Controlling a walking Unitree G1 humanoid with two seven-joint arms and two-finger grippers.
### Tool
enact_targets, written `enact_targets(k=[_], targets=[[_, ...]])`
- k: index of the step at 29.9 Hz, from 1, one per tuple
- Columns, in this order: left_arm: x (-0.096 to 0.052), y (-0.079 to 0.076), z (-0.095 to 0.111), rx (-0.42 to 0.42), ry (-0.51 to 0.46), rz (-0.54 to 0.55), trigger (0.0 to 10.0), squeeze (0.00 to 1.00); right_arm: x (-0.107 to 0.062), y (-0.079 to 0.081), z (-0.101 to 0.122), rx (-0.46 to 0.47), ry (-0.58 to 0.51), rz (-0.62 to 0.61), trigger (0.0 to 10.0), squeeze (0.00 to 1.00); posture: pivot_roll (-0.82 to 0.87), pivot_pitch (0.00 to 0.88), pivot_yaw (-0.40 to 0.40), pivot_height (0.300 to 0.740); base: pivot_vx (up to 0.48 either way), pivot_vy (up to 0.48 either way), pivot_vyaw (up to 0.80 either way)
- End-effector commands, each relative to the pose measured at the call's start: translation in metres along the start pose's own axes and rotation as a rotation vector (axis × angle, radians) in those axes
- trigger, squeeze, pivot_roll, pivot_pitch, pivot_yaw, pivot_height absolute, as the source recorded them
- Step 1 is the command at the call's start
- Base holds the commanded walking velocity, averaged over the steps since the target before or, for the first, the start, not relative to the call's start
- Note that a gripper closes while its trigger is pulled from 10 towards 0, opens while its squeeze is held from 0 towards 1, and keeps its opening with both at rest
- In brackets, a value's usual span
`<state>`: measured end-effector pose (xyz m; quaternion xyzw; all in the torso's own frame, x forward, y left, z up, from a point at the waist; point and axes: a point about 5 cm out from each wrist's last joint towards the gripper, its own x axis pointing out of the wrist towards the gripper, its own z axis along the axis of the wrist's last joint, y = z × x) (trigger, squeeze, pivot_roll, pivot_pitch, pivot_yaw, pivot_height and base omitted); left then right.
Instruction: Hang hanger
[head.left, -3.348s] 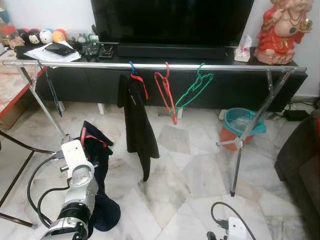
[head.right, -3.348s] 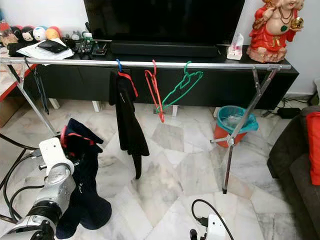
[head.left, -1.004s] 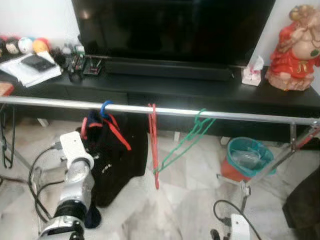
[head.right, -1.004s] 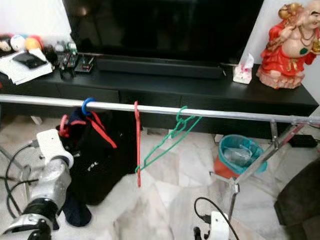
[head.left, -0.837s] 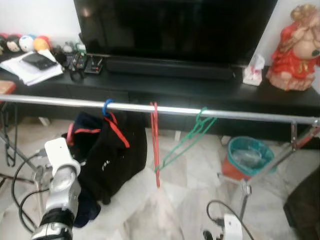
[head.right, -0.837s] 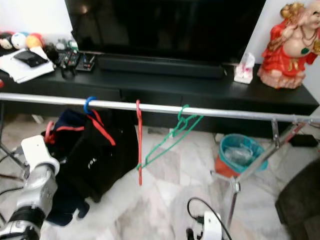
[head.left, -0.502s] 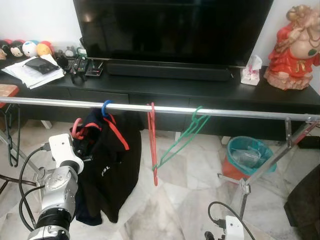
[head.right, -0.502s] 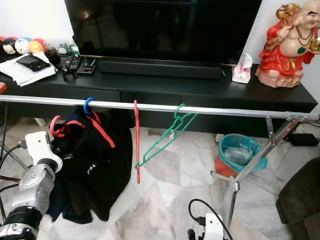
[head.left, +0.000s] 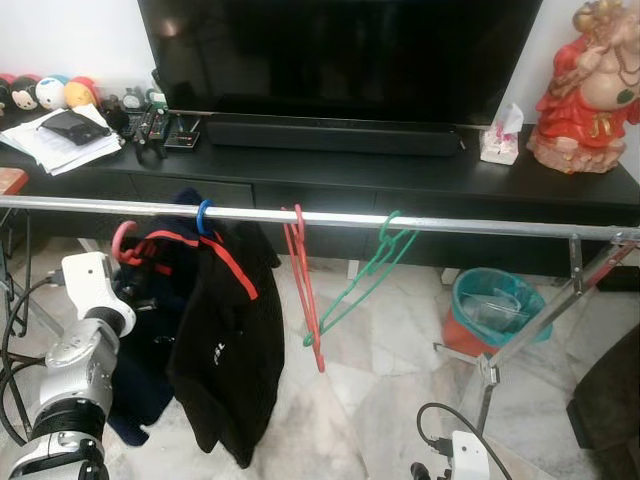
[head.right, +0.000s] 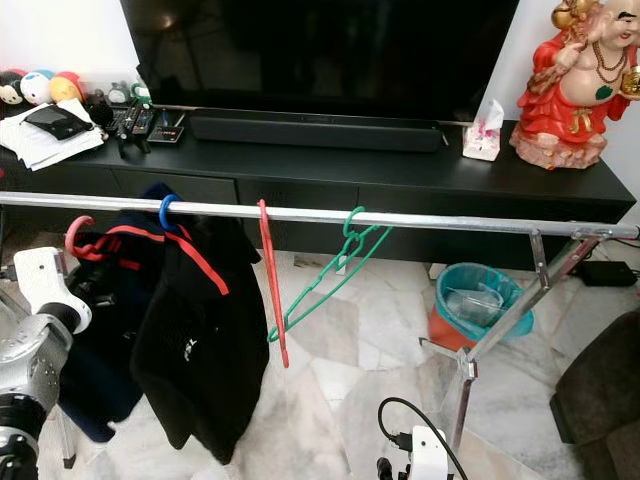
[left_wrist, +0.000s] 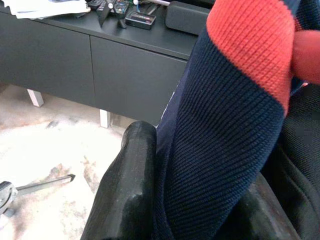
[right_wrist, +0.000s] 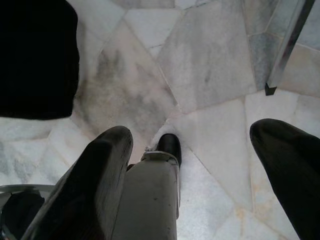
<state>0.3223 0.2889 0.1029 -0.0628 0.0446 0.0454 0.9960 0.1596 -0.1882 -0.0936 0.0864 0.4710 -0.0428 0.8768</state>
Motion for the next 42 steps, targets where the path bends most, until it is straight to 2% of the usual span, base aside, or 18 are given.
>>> enact_targets(k=[1,9,12,19,37,42], targets=[[0.003,-0.001,0.007,-0.014,-0.027,-0.015,10.0,0.00,-0.001,-0.001,-0.003,-0.002,0.012,-0.003,10.0,0.00,0.01,0.036,-0.018,0.740,0.000,0.000,0.00],[0.009,-0.024,-0.002,-0.047,-0.008,-0.073,10.0,0.00,-0.001,-0.001,-0.003,-0.001,0.012,-0.005,10.0,0.00,0.00,0.021,-0.012,0.740,0.000,0.000,0.00],[0.013,-0.038,-0.005,-0.050,-0.001,-0.104,10.0,0.00,-0.001,-0.001,-0.003,0.003,0.012,-0.005,10.0,0.00,0.00,0.017,-0.009,0.740,0.000,0.302,0.00],[0.016,-0.044,-0.003,-0.049,-0.005,-0.118,10.0,0.00,-0.001,0.000,-0.003,0.018,0.003,-0.009,10.0,0.00,0.00,0.024,-0.007,0.740,0.000,0.311,0.00],[0.020,-0.053,0.003,-0.062,-0.036,-0.142,10.0,0.00,0.000,0.000,-0.003,0.027,0.001,-0.011,10.0,0.00,0.01,0.029,-0.016,0.740,0.000,0.000,0.00],[0.024,-0.055,0.003,-0.030,-0.014,-0.117,10.0,0.00,0.000,0.000,-0.003,0.027,0.002,-0.009,10.0,0.00,0.01,0.029,-0.020,0.740,0.000,0.000,0.00]])
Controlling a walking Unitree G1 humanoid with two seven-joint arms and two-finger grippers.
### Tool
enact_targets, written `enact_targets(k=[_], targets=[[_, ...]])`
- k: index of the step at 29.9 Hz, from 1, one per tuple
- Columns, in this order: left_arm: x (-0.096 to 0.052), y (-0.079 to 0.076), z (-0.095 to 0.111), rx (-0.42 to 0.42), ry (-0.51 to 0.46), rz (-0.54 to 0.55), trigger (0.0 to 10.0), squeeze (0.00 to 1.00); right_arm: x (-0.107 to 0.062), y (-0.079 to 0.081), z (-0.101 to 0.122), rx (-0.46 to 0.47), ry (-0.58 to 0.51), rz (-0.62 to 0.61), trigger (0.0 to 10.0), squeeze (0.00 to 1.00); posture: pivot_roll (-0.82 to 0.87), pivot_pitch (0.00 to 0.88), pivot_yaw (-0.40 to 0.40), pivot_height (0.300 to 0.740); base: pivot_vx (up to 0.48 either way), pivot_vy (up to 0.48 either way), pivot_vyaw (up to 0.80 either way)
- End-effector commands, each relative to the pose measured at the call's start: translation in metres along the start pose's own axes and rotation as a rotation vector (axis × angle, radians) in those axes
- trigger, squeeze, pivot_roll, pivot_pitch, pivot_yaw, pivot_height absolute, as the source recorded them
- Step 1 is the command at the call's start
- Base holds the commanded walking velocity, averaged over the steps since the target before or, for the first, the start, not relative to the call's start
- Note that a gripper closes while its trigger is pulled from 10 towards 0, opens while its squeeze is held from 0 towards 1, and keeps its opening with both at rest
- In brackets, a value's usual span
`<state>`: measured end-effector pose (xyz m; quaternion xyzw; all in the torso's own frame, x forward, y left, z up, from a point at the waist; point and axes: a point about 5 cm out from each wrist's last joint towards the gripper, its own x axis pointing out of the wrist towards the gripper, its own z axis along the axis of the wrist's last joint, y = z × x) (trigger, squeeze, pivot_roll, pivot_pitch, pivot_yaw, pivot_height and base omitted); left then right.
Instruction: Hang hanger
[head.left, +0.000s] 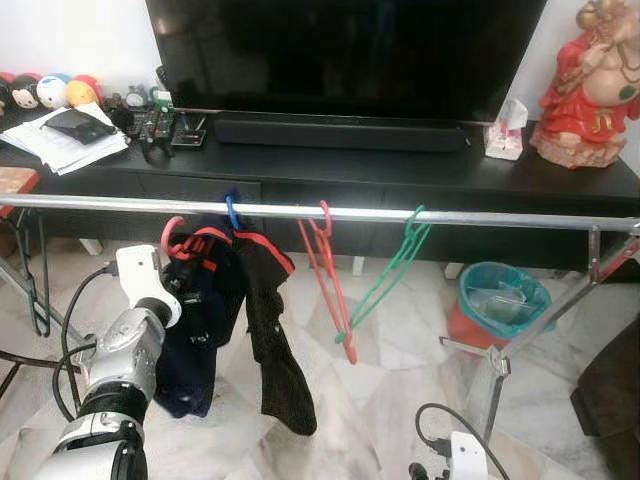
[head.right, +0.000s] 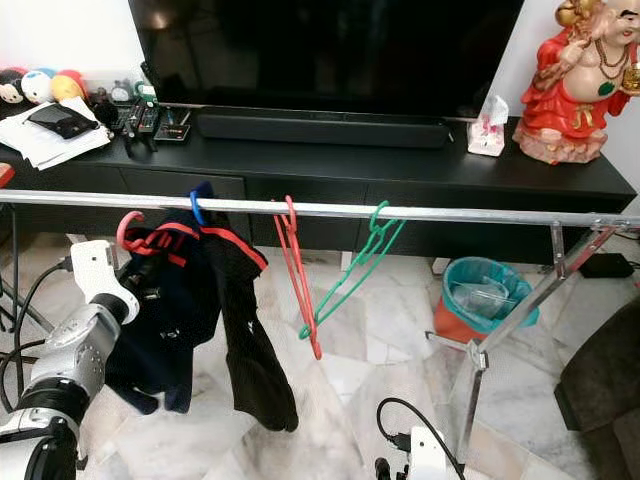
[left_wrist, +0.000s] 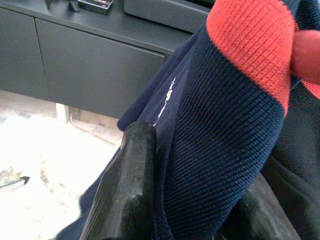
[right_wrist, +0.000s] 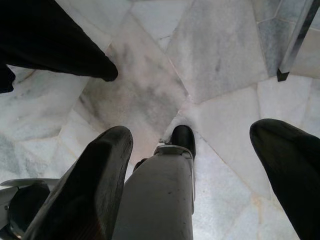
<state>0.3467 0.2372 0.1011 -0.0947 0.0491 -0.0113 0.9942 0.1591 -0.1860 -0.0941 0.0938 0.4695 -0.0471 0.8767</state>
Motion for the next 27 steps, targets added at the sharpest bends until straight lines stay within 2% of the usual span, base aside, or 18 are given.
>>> enact_targets(k=[1,16,23,27], targets=[[0.008,-0.003,0.011,0.039,-0.019,0.015,10.0,0.00,0.000,-0.002,-0.001,0.011,0.005,-0.007,10.0,0.00,0.01,0.031,-0.022,0.740,0.000,0.000,0.00],[0.029,-0.011,0.032,0.074,0.014,0.161,10.0,0.00,-0.001,-0.004,0.000,0.009,0.004,-0.008,10.0,0.00,-0.01,0.039,-0.046,0.740,0.000,0.000,0.00],[0.035,-0.012,0.042,0.043,0.011,0.201,10.0,0.00,-0.001,-0.006,0.000,0.003,0.006,-0.011,10.0,0.00,-0.01,0.044,-0.055,0.740,0.000,0.000,0.00],[0.037,-0.016,0.043,0.036,0.041,0.216,10.0,0.00,-0.001,-0.007,0.000,0.001,0.007,-0.012,10.0,0.00,-0.02,0.049,-0.059,0.740,0.000,0.000,0.00]])
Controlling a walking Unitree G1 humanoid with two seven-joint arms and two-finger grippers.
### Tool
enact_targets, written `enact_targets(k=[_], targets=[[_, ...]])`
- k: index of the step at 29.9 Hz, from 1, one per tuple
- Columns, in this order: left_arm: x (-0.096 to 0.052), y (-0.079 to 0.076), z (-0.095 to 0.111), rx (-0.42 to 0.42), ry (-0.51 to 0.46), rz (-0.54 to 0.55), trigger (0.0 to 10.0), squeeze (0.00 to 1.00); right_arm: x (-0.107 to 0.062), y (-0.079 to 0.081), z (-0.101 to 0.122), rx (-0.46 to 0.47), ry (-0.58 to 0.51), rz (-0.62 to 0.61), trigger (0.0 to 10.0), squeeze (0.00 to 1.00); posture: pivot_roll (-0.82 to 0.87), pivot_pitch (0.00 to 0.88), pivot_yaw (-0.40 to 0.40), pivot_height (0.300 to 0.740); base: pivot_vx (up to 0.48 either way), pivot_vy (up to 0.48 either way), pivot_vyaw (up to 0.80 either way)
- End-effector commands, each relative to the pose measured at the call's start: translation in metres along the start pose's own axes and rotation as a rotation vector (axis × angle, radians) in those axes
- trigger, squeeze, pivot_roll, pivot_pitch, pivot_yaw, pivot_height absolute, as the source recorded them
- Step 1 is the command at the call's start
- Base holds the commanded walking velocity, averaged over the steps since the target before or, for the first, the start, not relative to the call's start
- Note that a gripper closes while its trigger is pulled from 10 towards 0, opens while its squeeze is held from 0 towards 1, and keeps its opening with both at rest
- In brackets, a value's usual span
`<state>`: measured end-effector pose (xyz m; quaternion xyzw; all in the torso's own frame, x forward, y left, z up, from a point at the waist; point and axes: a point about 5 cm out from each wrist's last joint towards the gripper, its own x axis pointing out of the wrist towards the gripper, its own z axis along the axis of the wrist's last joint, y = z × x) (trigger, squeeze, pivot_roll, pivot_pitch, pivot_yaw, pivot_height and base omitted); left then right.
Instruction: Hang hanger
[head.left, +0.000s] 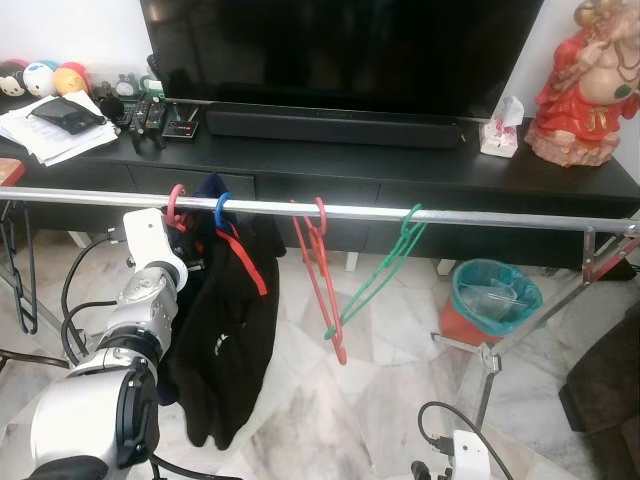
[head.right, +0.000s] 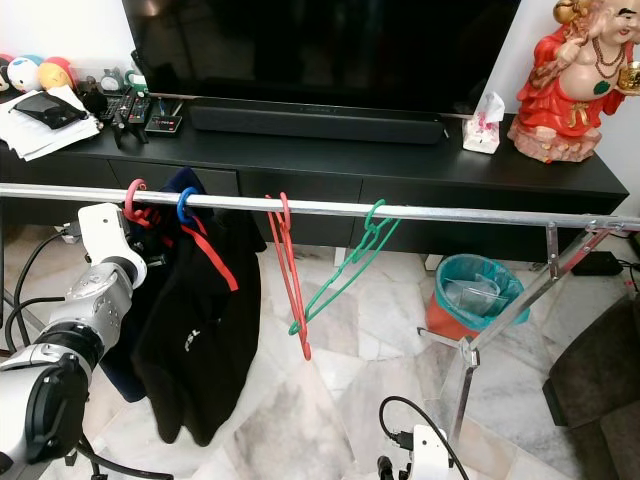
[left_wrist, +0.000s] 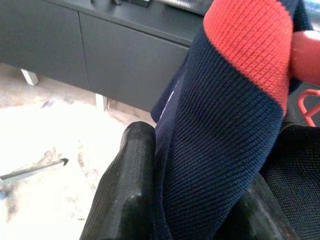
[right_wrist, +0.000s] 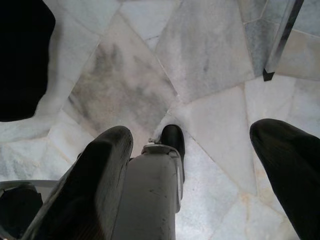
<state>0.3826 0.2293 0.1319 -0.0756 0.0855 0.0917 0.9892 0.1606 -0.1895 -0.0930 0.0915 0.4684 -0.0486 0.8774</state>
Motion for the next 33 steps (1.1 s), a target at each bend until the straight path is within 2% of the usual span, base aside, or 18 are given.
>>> enact_targets(k=[1,8,12,20,25,33], targets=[[0.003,-0.004,0.011,0.014,-0.009,0.000,10.0,0.00,-0.001,-0.004,-0.002,0.003,0.010,-0.007,10.0,0.00,-0.02,0.049,-0.059,0.740,0.000,0.000,0.00],[0.004,-0.009,0.007,0.040,0.044,0.024,10.0,0.00,-0.001,-0.004,-0.003,0.002,0.014,-0.006,10.0,0.00,-0.02,0.049,-0.061,0.740,0.000,0.000,0.00],[0.003,-0.011,-0.003,0.069,0.101,0.040,10.0,0.00,-0.001,-0.004,-0.003,0.003,0.014,-0.005,10.0,0.00,-0.02,0.045,-0.059,0.740,0.000,0.000,0.00],[0.002,-0.016,-0.010,0.079,0.135,0.036,10.0,0.00,-0.001,-0.004,-0.003,0.000,0.017,-0.001,10.0,0.00,-0.02,0.043,-0.060,0.740,0.000,0.000,0.00],[-0.001,-0.017,-0.023,0.091,0.188,0.042,10.0,0.00,-0.001,-0.004,-0.003,-0.001,0.019,0.000,10.0,0.00,-0.02,0.044,-0.061,0.740,0.000,0.000,0.00],[-0.003,-0.018,-0.029,0.080,0.208,0.047,10.0,0.00,-0.001,-0.004,-0.003,-0.002,0.022,0.001,10.0,0.00,-0.02,0.044,-0.061,0.740,0.000,0.000,0.00]])
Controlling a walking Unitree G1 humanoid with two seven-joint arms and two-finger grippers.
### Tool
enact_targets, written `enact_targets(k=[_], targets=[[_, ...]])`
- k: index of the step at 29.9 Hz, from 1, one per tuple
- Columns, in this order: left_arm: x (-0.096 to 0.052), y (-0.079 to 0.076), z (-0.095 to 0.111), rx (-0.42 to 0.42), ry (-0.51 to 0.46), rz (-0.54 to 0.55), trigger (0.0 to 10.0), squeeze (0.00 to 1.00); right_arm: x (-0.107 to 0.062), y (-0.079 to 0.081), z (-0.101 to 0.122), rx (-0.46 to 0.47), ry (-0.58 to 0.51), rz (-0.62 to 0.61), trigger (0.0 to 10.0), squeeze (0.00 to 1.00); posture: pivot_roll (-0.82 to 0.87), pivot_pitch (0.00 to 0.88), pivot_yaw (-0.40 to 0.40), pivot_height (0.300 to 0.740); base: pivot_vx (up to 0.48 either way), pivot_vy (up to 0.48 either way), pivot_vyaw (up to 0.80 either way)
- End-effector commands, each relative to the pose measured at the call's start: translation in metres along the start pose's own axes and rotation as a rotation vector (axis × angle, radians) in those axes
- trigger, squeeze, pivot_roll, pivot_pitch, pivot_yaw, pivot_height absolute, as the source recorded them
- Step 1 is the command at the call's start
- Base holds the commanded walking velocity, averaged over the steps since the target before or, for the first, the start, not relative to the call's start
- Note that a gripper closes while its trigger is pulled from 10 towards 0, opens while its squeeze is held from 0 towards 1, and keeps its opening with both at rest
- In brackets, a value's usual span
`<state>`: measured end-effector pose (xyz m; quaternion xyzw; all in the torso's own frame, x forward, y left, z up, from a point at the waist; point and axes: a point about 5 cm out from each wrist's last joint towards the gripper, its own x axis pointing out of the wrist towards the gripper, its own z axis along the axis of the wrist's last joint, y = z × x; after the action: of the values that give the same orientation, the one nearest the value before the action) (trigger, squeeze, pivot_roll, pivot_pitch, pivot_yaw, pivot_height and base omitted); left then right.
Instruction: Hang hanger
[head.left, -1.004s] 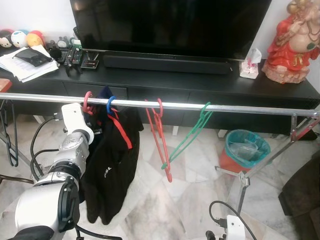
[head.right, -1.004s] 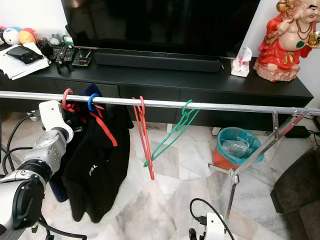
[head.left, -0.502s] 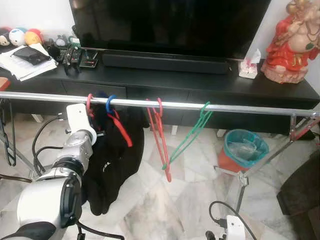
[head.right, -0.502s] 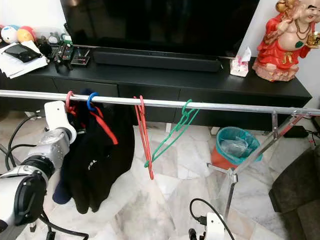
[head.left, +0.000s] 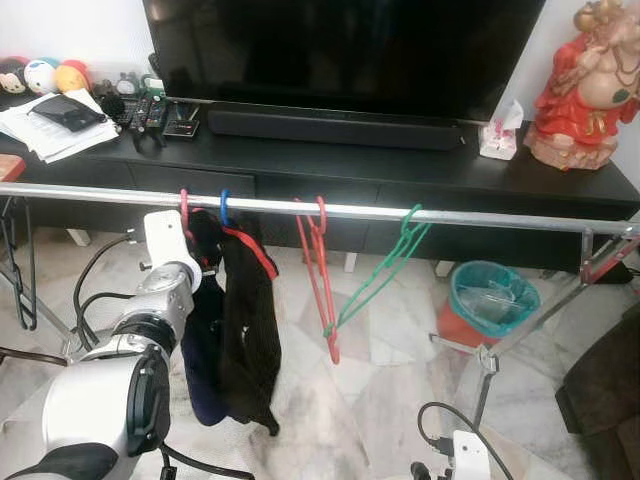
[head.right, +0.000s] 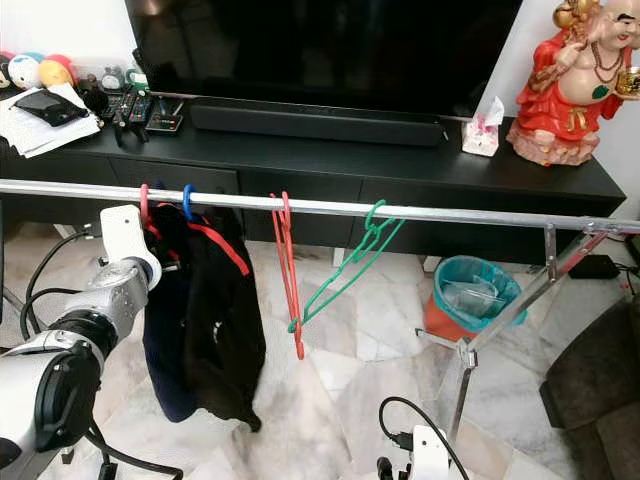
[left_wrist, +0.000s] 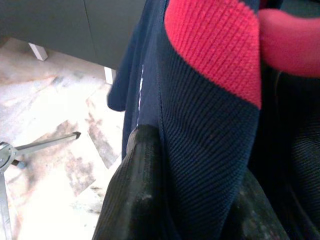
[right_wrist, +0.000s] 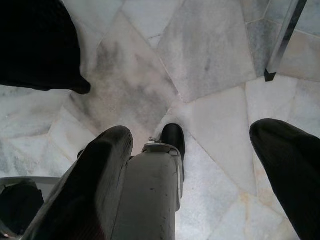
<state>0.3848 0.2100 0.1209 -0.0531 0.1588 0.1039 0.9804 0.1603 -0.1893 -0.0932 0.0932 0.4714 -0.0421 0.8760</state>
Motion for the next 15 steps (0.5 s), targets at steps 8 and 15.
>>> enact_targets(k=[8,15], targets=[[0.001,-0.003,0.008,0.009,0.002,0.007,10.0,0.00,-0.002,-0.006,-0.004,0.008,0.011,-0.015,10.0,0.00,-0.03,0.053,-0.067,0.740,0.000,0.000,0.00],[0.002,-0.002,0.021,0.034,-0.010,0.006,10.0,0.00,-0.003,-0.010,-0.007,0.005,0.015,-0.018,10.0,0.00,-0.04,0.061,-0.067,0.740,0.000,0.000,0.00]])
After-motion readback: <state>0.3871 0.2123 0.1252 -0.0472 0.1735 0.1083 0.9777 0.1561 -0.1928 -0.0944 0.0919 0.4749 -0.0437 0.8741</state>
